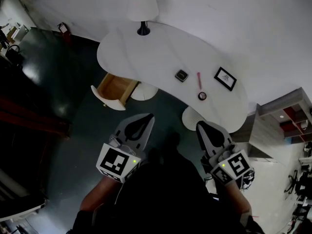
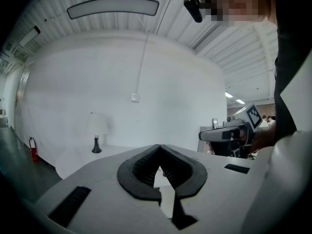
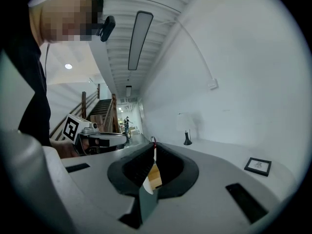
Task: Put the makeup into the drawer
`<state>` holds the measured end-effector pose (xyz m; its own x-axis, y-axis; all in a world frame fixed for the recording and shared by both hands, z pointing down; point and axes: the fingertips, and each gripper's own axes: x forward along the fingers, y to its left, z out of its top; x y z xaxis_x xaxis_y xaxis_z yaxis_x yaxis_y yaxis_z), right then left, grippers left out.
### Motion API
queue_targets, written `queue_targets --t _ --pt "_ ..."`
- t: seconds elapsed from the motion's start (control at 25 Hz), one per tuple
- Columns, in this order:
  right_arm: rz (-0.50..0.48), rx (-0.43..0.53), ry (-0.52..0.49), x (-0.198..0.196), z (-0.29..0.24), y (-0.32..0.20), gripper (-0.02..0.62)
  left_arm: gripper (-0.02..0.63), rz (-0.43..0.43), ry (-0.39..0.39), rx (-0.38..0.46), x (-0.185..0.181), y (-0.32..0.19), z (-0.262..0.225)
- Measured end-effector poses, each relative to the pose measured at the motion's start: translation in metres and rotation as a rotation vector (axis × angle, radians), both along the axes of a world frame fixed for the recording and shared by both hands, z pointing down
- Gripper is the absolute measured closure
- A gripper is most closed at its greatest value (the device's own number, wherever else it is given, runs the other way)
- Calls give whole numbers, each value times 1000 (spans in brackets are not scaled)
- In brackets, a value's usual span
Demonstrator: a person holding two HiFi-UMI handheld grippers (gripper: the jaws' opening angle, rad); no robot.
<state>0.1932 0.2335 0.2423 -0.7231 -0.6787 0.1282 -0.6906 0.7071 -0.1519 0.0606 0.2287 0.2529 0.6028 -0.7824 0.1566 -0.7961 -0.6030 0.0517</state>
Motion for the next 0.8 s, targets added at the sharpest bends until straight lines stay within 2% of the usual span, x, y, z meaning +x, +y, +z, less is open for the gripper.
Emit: queue_targets --t 0.28,0.56,0.8 --pt "-10 -23 -24 14 14 -52 577 597 -14 -4 -12 16 -49 8" --pt "-25 -30 -8 45 21 -126 577 597 11 0 -45 53 -119 10" --pt "-28 -58 5 78 35 -182 577 597 26 5 -34 85 -173 9"
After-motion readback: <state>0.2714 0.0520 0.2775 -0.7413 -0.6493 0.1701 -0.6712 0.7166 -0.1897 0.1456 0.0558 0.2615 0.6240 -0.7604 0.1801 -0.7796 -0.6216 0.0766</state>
